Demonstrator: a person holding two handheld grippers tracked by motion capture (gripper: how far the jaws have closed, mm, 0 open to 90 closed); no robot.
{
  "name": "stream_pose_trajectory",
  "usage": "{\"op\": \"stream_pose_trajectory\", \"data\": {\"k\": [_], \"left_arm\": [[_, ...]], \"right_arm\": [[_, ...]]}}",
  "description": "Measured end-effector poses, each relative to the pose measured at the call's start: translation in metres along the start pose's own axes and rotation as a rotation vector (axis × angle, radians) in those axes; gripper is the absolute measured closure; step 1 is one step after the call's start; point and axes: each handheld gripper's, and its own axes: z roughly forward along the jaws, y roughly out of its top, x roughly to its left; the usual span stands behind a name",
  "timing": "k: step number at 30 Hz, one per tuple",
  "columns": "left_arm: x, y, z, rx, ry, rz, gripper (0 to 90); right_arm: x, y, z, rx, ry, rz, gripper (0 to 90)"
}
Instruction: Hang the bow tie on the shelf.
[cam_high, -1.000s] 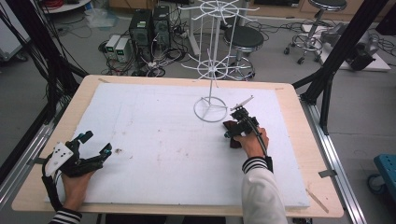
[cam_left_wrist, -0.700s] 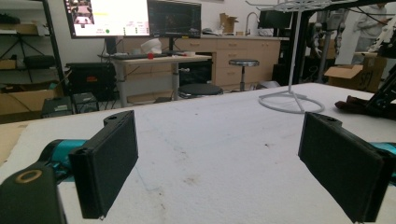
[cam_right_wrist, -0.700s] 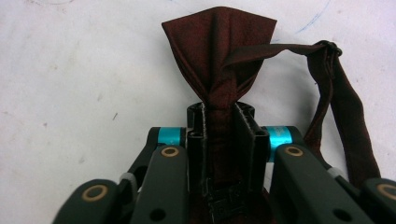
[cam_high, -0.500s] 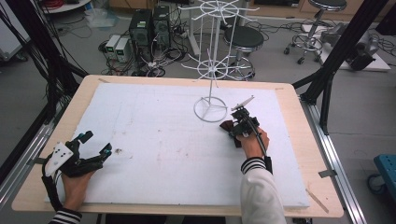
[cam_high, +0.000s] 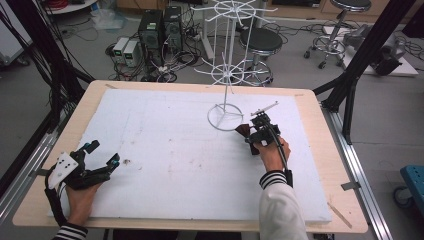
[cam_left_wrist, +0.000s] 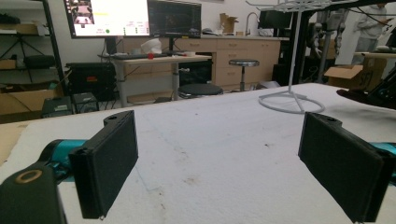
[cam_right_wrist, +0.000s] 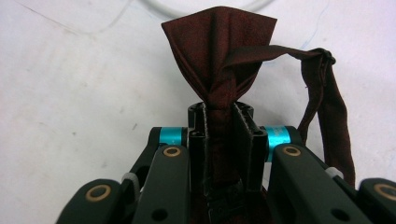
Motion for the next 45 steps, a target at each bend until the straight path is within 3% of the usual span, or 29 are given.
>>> {"op": "stream_pose_trajectory", "data": {"k": [7, 13, 26, 38, 45], "left_arm": [[0.000, 0.000, 0.000, 0.000, -0.002, 0.004, 12.4], [0.000, 0.000, 0.000, 0.001, -0.002, 0.006, 12.3], [0.000, 0.000, 0.000, 0.002, -0.001, 0.009, 12.3], [0.000, 0.000, 0.000, 0.003, -0.002, 0.008, 12.3], [0.000, 0.000, 0.000, 0.004, 0.000, 0.010, 12.3]], "right_arm": [[0.001, -0.002, -0.012, -0.068, 0.014, 0.009, 77.6], [0.006, -0.003, -0.030, -0.171, 0.033, -0.007, 77.5], [0.008, -0.008, -0.057, -0.320, 0.059, -0.012, 77.6], [0.017, -0.011, -0.079, -0.490, 0.028, -0.069, 77.6], [0.017, -0.008, -0.091, -0.526, 0.022, -0.080, 77.6]]}}
